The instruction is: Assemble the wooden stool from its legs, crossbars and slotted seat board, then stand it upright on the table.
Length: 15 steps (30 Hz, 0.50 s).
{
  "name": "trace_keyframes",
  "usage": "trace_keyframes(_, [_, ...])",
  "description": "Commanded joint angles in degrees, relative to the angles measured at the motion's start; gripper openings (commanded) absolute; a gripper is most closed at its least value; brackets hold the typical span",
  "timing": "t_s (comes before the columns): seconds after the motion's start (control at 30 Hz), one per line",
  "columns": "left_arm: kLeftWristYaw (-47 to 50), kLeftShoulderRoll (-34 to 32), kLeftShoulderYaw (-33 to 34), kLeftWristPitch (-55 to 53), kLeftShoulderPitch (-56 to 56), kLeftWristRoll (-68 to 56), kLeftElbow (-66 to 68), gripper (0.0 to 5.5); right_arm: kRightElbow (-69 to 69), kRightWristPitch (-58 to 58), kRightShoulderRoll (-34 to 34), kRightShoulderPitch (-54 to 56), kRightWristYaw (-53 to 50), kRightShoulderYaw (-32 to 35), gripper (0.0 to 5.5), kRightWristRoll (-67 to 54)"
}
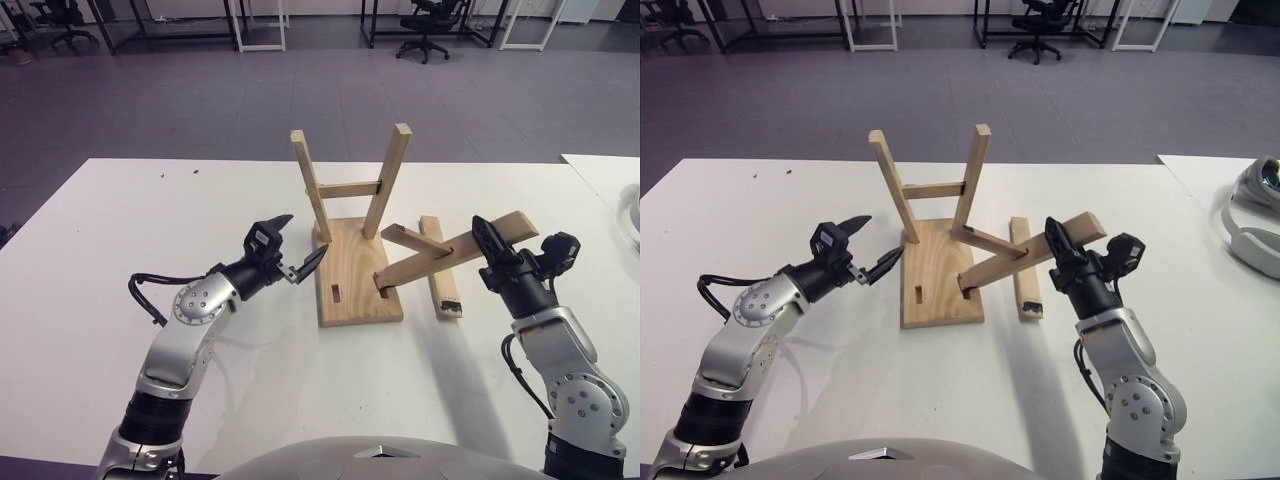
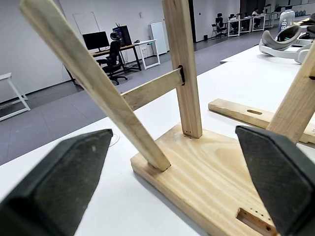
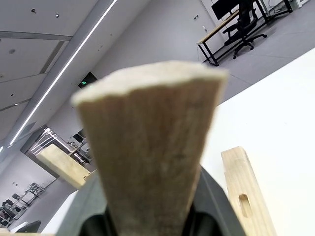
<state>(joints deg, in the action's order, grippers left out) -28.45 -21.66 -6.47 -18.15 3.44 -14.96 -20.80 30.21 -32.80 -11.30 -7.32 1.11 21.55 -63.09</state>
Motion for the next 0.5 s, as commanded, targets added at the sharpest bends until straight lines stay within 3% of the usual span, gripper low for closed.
trace_keyframes(0.03, [0.6, -0.1, 0.5, 0.6, -0.6, 1.3, 0.1, 4.59, -0.3, -1.5, -1.5, -0.5, -2.4, 2.2, 1.04, -3.9])
trace_keyframes(0.2, [0.6, -0.3, 0.8, 0.8, -0.2, 1.4, 0.9, 4.59, 1.9, -2.5, -2.5, -1.5, -5.2, 2.3, 1.04, -11.9])
trace_keyframes(0.5, [0.3, 0.0, 0.4, 1.4, 0.0, 2.6, 1.9, 4.59, -0.3, -1.0, -5.4, -2.2, -6.7, 1.6, 1.03, -5.1])
